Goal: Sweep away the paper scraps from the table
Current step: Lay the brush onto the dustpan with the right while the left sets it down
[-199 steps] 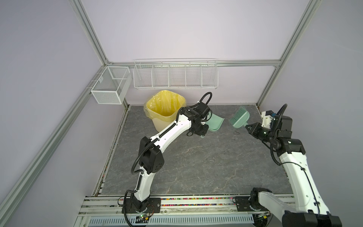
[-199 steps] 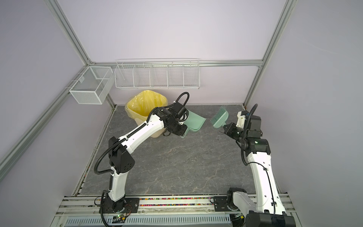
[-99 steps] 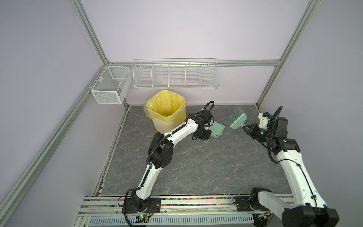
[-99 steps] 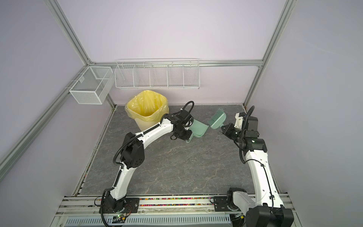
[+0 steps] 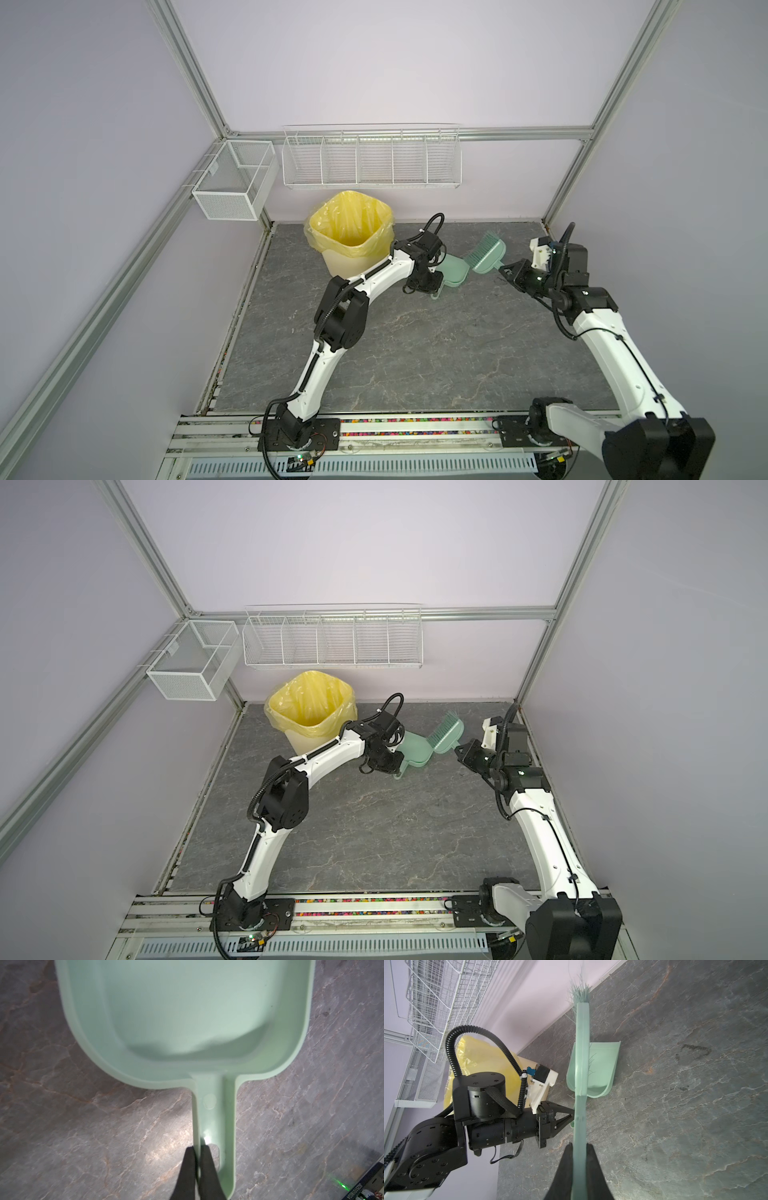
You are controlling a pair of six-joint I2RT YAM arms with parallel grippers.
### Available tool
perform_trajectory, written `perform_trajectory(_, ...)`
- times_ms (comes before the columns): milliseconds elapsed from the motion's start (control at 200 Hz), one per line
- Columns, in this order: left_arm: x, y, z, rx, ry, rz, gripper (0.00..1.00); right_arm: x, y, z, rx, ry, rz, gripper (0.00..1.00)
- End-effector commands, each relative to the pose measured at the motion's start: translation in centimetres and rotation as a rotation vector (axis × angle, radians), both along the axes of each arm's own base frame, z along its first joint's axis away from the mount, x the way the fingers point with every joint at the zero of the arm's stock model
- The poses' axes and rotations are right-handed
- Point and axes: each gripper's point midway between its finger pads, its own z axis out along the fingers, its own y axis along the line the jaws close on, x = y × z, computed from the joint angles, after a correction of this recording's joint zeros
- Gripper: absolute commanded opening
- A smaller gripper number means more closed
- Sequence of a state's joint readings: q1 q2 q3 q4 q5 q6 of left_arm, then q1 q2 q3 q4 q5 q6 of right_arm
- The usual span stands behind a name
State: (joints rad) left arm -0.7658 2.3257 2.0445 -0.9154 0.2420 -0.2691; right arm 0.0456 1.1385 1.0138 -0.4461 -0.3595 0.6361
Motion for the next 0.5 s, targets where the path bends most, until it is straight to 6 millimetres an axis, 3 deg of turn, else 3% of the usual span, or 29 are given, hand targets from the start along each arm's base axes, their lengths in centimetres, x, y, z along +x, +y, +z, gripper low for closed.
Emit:
perform_trajectory(0,0.7,-0.6,-0.6,-0.018,0.015,0.013,0.07,1.2,0.8,0.0,0.021,-0.015,-0.007,0.07)
perform_trajectory(330,1.3,-0.3,-0.7,-0.022,0.013,0.035,0.24,2.1,3.7,-1.2,0.03,0.001,0.022,0.07)
perform_trajectory(495,1.6,0.4,1.1,-0.014,-0.03,0.052,0.38,2.7,4.9,-2.6,0.065,0.032,0.017,0.07)
